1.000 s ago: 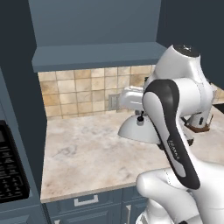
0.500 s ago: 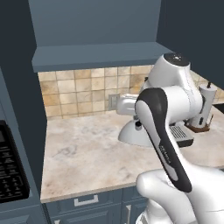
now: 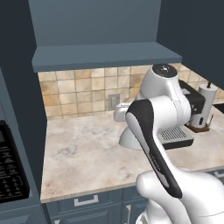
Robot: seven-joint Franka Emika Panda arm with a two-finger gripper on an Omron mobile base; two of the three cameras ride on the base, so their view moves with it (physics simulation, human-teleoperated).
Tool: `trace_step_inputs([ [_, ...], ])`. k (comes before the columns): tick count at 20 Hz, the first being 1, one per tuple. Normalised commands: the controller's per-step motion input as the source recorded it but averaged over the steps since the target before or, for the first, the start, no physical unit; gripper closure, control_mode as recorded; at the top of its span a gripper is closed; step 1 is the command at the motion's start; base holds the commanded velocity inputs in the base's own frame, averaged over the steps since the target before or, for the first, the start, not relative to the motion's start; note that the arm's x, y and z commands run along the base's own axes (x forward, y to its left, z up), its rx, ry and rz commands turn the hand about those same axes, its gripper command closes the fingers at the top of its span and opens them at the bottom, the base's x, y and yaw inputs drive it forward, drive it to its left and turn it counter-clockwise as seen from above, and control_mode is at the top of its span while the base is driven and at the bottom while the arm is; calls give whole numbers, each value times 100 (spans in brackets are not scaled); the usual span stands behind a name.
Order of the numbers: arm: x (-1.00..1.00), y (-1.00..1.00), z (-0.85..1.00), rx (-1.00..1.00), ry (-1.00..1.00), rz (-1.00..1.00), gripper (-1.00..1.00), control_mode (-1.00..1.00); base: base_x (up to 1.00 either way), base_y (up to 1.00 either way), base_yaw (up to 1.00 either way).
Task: Open the cabinet, pick the kettle from the cabinet, and place it in the sink.
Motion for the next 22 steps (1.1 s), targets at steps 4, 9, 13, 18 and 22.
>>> trace_step_inputs([
  [4,13,0,-21,-3,-10,0,100,-100,0,0,0],
  [9,16,0,-21,-2,-15,0,100,-100,0,0,0],
  [13,18,0,-18,-2,-18,-2,100,-100,0,0,0],
  [18,18,0,-18,-2,-15,-5,100,-100,0,0,0],
  [22,21,0,-18,0,-10,-6,100,-100,0,0,0],
])
